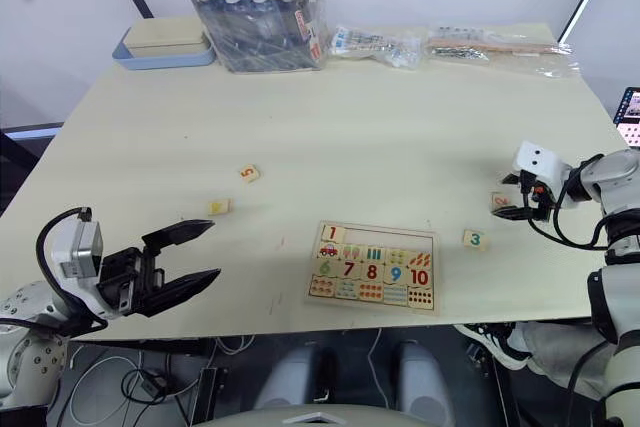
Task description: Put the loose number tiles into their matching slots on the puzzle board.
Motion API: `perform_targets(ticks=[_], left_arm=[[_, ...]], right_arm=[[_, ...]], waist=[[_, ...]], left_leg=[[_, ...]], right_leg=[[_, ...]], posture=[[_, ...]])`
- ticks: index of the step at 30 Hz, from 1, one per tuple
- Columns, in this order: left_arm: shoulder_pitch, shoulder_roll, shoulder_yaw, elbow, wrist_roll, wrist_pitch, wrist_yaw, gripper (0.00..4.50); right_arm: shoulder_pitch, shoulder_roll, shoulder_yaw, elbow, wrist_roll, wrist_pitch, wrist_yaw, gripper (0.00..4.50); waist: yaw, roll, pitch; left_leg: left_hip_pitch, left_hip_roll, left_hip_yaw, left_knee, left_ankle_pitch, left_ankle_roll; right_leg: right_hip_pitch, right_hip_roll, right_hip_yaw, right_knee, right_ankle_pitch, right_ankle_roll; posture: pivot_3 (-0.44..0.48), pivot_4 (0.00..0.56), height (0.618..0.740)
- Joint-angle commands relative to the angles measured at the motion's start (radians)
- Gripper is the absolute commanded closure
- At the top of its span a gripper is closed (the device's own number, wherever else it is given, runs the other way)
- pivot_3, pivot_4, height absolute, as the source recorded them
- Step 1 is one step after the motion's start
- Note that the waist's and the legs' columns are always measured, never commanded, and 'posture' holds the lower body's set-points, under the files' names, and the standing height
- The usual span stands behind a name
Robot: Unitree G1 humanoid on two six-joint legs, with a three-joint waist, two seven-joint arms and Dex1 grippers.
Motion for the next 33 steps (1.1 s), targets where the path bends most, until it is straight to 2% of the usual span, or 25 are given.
perform_targets(ticks=[1,21,23,25,33], left_arm=[[0.004,0.005,0.007,-0.057,-0.016,0.008,0.023,0.00],[-0.050,0.003,-0.037,-0.082,-0.016,0.040,0.086,0.00],[-0.057,0.002,-0.041,-0.077,-0.013,0.040,0.084,0.00],[-0.062,0.001,-0.045,-0.073,-0.011,0.039,0.084,0.00],[-0.053,-0.006,-0.049,-0.072,-0.004,0.029,0.081,0.00]], right_arm=[[0.009,-0.003,-0.013,0.020,-0.018,-0.022,-0.009,1.65],[0.167,0.010,-0.124,-0.077,0.052,0.054,-0.015,1.65],[0.166,0.012,-0.126,-0.080,0.051,0.056,-0.013,2.25],[0.165,0.012,-0.126,-0.082,0.049,0.052,-0.012,3.03],[0.209,-0.005,-0.182,-0.161,0.096,0.108,-0.040,3.12]], waist=[[0.000,0.000,0.000],[0.002,-0.002,-0.001],[0.001,-0.002,-0.001],[0.001,-0.002,-0.002],[0.002,-0.003,-0.002]], left_leg=[[0.000,0.000,0.000,0.000,0.000,0.000],[0.003,0.000,0.000,0.000,0.000,0.000],[0.003,0.000,0.000,0.000,0.000,0.000],[0.003,0.000,0.000,0.000,0.000,0.000],[0.003,0.000,0.000,0.000,0.000,0.000]], right_leg=[[0.000,0.000,0.000,0.000,0.001,0.000],[0.003,0.000,0.000,0.000,0.002,0.000],[0.003,0.000,0.000,0.000,0.002,0.000],[0.003,0.000,0.000,0.000,0.002,0.000],[0.003,0.000,0.000,0.000,0.002,0.000]], posture=[[0.000,0.150,0.740],[0.000,0.150,0.740],[0.000,0.150,0.740],[0.000,0.150,0.740],[0.000,0.150,0.740]])
